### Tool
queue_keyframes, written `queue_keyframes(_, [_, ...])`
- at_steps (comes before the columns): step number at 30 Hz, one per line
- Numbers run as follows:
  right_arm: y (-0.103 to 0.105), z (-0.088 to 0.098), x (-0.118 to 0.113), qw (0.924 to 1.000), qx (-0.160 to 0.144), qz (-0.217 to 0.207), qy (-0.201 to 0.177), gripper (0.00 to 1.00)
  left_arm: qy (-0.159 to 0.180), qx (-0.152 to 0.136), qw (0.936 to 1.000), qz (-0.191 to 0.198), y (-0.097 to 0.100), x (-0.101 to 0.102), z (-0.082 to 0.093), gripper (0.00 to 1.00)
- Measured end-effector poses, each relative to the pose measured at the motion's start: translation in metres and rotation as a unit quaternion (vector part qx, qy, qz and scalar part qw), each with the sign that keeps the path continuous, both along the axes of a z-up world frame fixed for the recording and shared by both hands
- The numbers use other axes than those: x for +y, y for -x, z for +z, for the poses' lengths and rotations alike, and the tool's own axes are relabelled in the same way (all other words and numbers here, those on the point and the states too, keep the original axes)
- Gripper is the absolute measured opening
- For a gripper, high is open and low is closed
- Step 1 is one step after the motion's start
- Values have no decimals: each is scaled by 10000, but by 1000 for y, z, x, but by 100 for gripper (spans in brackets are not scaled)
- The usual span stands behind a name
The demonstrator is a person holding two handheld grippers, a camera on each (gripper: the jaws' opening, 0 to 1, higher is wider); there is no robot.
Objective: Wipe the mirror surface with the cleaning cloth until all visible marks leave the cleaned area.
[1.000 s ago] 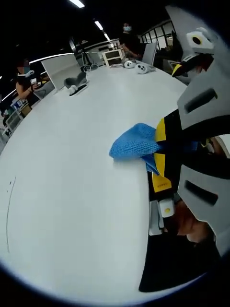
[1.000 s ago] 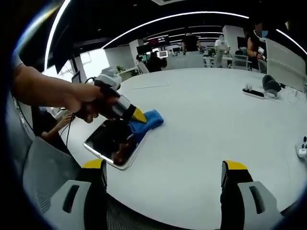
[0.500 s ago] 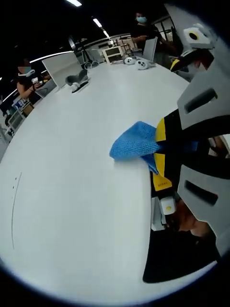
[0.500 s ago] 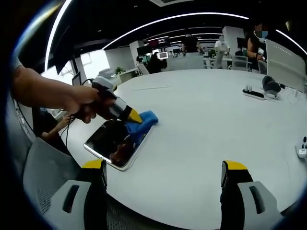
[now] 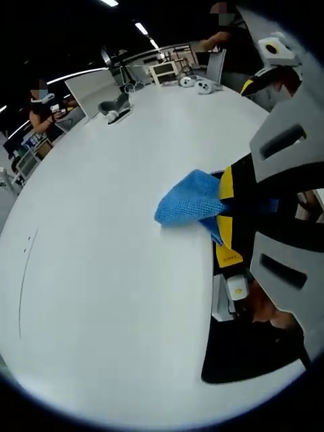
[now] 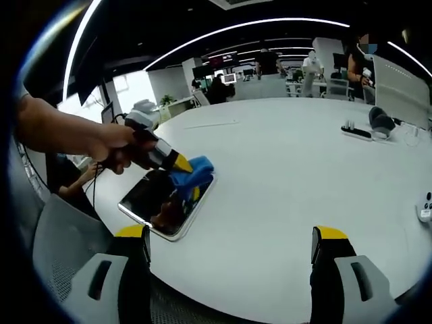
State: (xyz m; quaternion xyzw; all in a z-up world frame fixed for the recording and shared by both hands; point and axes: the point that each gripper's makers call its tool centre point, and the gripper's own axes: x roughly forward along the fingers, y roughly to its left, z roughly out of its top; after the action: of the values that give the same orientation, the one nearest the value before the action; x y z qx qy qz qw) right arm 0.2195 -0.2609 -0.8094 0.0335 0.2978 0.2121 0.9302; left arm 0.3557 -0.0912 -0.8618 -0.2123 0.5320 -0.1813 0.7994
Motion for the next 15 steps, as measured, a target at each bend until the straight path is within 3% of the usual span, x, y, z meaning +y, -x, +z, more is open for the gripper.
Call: queue_keyframes(15, [0, -1, -1, 10000, 0, 4, -2, 99, -64, -167, 9998, -7, 1, 1, 0, 3])
